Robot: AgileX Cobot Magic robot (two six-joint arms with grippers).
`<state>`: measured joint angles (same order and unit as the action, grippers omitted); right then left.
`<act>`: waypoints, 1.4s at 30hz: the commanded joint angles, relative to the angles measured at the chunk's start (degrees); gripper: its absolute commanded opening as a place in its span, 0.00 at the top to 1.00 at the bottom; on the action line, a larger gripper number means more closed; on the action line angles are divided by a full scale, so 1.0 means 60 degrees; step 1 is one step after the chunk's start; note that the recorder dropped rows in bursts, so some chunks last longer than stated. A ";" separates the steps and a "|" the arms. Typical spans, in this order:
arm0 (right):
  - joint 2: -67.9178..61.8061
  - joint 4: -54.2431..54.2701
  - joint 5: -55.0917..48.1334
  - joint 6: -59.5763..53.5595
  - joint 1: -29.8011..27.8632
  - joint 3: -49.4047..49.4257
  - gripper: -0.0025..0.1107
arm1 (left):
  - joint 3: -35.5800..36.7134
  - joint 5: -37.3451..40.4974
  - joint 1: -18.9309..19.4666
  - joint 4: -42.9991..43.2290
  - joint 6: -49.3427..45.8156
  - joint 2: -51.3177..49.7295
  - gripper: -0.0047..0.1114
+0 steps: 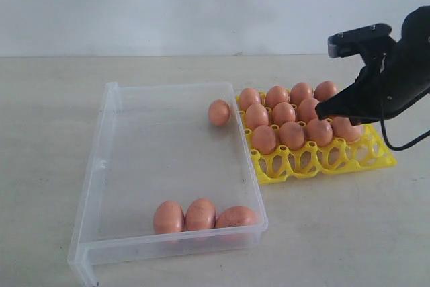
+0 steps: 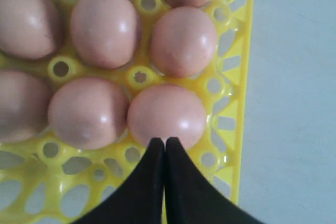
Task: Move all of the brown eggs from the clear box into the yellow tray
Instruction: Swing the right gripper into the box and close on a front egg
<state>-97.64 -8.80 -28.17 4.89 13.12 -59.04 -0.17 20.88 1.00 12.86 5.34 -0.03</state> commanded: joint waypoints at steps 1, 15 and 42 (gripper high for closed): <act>0.1349 0.0960 -0.0085 -0.0815 0.0132 -0.0194 0.98 | 0.0029 0.0064 -0.0037 -0.0069 0.0045 0.0005 1.00; -0.1731 0.4878 -0.5880 -0.4828 0.2964 -0.5334 0.98 | 0.0029 0.0063 -0.0037 -0.0052 0.0045 0.0005 1.00; -0.4726 0.5112 -0.6259 -0.3084 0.5058 -0.6941 0.43 | 0.0029 0.0018 -0.0037 -0.0052 0.0045 0.0005 1.00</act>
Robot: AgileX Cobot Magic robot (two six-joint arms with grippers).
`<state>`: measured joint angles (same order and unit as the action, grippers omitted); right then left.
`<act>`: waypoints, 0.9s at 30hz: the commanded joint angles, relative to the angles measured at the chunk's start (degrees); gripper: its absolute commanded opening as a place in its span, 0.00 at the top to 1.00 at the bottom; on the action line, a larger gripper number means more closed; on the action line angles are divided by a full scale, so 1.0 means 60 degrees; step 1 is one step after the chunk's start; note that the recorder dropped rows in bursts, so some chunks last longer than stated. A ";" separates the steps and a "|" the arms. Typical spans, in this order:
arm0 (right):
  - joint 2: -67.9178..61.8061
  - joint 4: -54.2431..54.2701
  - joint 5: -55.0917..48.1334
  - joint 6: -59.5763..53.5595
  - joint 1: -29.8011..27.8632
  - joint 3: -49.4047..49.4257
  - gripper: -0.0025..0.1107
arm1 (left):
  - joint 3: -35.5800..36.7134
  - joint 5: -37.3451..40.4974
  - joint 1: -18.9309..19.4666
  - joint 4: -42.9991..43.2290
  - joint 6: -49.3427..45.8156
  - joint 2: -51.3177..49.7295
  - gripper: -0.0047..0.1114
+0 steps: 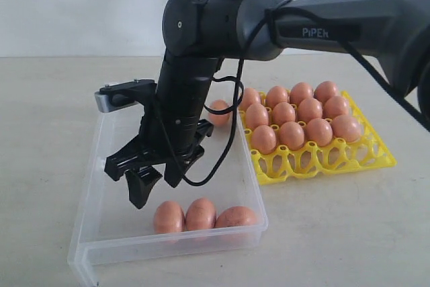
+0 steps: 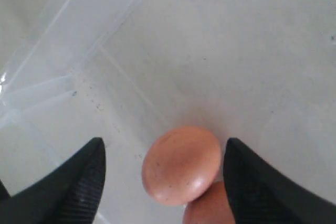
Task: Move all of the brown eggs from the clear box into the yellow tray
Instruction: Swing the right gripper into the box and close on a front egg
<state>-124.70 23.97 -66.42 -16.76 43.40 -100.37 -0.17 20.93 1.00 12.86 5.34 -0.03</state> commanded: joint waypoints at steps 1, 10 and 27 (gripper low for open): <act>-0.0316 -0.0372 0.0052 0.0600 0.0012 -0.0052 0.43 | 0.0029 0.0009 -0.0037 -0.0052 0.0045 0.0005 1.00; -0.0903 -0.0336 -0.0098 0.0857 0.0012 -0.0052 0.43 | 0.0029 0.0009 -0.0037 -0.0052 0.0045 0.0005 1.00; -0.1255 -0.0443 0.1629 -0.0491 -0.0004 -0.0052 0.97 | 0.0029 -0.0021 -0.0037 -0.0052 0.0045 0.0005 1.00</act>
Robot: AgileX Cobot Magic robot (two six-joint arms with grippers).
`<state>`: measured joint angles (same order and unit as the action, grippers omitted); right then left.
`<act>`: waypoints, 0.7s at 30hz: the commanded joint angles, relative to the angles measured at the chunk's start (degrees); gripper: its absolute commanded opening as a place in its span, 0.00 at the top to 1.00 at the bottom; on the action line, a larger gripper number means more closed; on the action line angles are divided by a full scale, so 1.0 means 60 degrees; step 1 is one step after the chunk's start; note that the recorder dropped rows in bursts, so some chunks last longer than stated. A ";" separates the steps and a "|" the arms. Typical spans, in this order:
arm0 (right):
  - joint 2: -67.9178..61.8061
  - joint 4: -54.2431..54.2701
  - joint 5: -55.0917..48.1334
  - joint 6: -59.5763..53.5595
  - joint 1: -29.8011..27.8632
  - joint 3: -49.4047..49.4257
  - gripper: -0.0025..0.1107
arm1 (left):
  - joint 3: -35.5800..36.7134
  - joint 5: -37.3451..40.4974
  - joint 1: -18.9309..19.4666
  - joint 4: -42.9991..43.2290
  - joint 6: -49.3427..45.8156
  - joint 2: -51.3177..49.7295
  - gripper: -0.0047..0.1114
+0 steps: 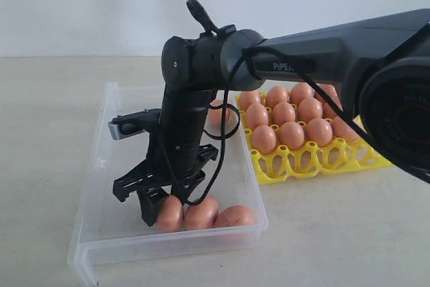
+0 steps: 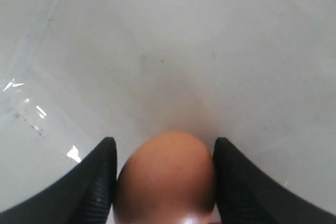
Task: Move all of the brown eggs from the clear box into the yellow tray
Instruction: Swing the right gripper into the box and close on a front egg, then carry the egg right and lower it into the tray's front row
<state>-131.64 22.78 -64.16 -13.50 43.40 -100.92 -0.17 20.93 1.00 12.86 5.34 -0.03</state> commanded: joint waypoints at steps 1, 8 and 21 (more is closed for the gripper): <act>-0.0014 -0.0314 0.1766 -0.1173 -0.0030 0.0040 0.97 | 0.0029 -0.0021 -0.0037 -0.0052 0.0045 0.0005 1.00; 0.1674 -0.0848 0.5183 0.0471 -0.0337 0.0494 0.97 | 0.0029 0.0008 -0.0037 -0.0027 0.0045 0.0005 0.91; 0.6724 -0.0355 2.0974 0.2185 -0.1315 1.1752 0.98 | 0.0029 0.0008 -0.0037 0.0013 0.0045 0.0005 0.60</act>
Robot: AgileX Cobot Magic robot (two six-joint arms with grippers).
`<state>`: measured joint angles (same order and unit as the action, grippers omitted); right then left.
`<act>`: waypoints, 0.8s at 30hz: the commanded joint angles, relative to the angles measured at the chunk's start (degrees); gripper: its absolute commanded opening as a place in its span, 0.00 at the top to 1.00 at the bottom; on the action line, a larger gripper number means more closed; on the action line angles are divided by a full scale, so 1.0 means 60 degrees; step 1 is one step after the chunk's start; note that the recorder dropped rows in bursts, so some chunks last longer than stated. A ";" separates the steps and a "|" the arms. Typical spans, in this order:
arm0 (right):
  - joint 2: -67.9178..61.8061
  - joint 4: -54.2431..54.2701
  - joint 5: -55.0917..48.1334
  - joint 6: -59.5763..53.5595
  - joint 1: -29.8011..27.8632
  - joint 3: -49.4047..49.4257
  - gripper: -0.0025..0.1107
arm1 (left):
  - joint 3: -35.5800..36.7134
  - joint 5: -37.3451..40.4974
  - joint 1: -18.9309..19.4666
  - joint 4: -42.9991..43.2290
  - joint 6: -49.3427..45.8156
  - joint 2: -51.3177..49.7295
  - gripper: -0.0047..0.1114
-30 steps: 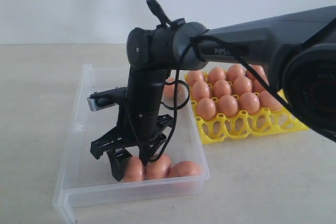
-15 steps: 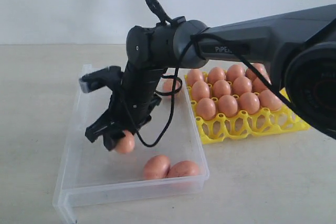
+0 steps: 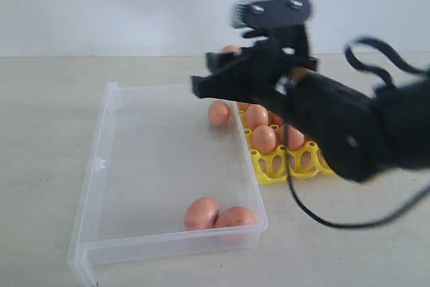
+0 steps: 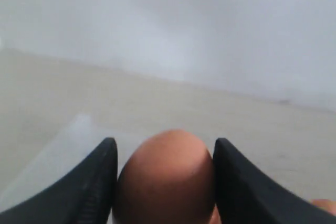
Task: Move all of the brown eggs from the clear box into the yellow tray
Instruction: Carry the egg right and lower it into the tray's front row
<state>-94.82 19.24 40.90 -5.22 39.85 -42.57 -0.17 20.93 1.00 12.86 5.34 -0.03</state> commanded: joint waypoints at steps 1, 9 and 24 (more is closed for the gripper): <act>0.0638 -0.0017 0.3187 0.1272 -0.1199 0.2253 0.98 | 0.0029 0.0008 -0.0037 0.0013 0.0045 0.0005 0.60; -0.0189 -1.6148 0.3406 1.0622 -0.6016 0.0739 0.98 | 0.0029 0.0008 -0.0037 0.0013 0.0045 0.0005 0.60; -0.0516 -1.6795 0.0874 1.0463 -0.5010 0.0572 0.98 | 0.0029 0.0008 -0.0037 -0.0356 0.0045 0.0005 1.00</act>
<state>-97.96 -83.63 51.46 60.72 7.18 -38.79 -0.17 20.93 1.00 11.55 5.34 -0.03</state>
